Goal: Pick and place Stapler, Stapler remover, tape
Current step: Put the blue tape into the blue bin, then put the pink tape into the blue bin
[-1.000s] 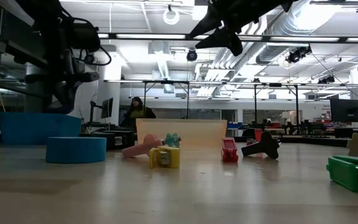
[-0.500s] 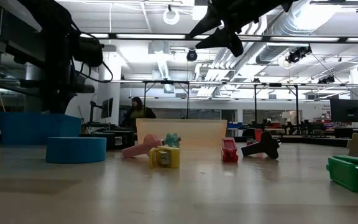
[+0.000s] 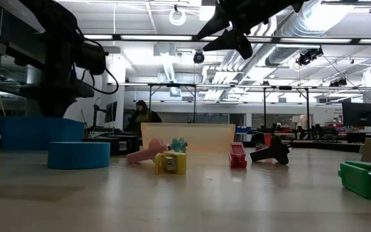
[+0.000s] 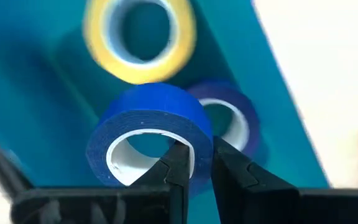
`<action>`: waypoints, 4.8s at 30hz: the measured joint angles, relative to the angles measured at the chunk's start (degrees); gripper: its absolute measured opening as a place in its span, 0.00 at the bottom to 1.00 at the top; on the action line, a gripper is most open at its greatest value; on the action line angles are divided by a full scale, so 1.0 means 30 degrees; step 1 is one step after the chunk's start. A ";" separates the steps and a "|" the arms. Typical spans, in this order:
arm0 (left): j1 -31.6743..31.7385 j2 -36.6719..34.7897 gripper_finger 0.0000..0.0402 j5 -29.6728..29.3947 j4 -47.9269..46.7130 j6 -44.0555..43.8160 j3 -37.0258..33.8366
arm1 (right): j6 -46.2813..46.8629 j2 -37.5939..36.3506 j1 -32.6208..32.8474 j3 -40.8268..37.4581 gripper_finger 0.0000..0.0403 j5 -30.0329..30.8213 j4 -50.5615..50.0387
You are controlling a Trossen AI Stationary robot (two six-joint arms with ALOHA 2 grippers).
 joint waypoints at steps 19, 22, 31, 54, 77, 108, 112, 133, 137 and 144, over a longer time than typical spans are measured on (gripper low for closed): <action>-0.2421 0.1358 0.10 0.0128 0.0691 -0.1733 0.0015 | -0.0058 0.0000 0.0000 0.0000 0.42 0.0427 0.0009; -0.2413 0.1650 0.10 -0.0069 0.0887 -0.1726 0.0055 | -0.0058 0.0007 0.0000 0.0000 0.42 0.0423 0.0009; -0.2377 0.1763 0.15 0.0060 0.1692 -0.1464 0.0000 | -0.0066 0.0007 0.0000 0.0000 0.42 0.0423 -0.0011; -0.2377 -0.0516 0.41 0.1022 0.1918 -0.1041 -0.0015 | -0.0051 -0.0084 0.0000 0.0000 0.42 0.0120 -0.0588; -0.2377 -0.6559 0.41 0.3204 0.7993 0.2852 -0.0007 | 0.7010 -0.3344 0.0000 0.0000 0.42 0.1666 -1.2522; -0.2384 -0.7541 0.41 0.7399 1.1757 0.5931 0.0007 | 1.8336 0.1853 0.3679 -0.0007 0.42 -0.1272 -2.2524; -0.2384 -0.7541 0.41 0.7406 1.1136 0.6034 0.0007 | 1.8265 0.2557 0.3679 -0.0029 0.42 -0.1392 -2.3232; -0.2377 -0.7541 0.41 0.7370 1.0129 0.6361 0.0000 | 2.0138 0.2492 0.4415 -0.4413 0.42 -0.2799 -1.9603; -0.2377 -0.7541 0.41 0.7370 1.0129 0.6356 0.0000 | 2.0401 0.2492 0.4379 -0.5478 0.42 -0.3263 -1.7991; -0.2377 -0.7541 0.41 0.7370 1.0129 0.6361 0.0000 | 2.0984 0.2433 0.4392 -0.6526 0.40 -0.3606 -1.5489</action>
